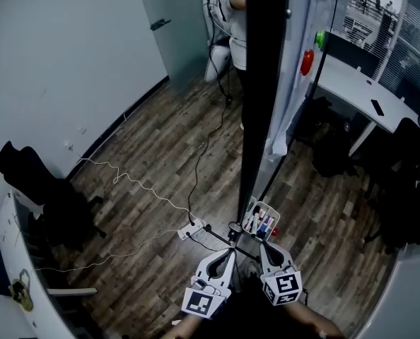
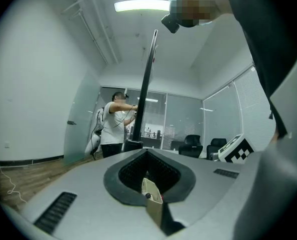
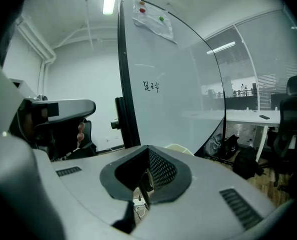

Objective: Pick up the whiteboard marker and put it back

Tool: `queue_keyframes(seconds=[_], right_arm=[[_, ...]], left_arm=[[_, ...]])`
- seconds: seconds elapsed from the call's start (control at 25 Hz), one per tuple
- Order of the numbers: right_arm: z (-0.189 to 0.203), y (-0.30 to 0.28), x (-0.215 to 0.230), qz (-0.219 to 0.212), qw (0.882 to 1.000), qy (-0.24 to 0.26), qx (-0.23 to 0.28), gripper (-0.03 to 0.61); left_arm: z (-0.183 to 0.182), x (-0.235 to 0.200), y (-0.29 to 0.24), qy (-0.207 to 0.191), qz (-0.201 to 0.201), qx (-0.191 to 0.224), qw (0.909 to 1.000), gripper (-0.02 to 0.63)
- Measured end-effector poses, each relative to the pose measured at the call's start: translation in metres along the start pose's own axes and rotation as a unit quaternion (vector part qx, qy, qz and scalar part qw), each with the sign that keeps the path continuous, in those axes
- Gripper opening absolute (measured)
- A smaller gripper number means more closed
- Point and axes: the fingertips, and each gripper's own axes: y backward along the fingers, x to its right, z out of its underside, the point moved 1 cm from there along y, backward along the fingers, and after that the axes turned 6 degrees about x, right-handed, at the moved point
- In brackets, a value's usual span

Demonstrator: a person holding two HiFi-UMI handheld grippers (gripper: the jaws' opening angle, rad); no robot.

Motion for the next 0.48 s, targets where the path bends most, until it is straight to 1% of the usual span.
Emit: queue_keyframes(seconds=[0.28, 0.48], right_arm=[[-0.019, 0.016, 0.002, 0.003, 0.999, 0.009, 0.033, 0.014], [-0.044, 0.034, -0.002, -0.003, 0.997, 0.025, 0.075, 0.014]], left_arm=[[-0.001, 0.008, 0.004, -0.004, 0.001, 0.004, 1.0000, 0.008], [-0.001, 0.011, 0.004, -0.007, 0.002, 0.008, 0.9999, 0.008]])
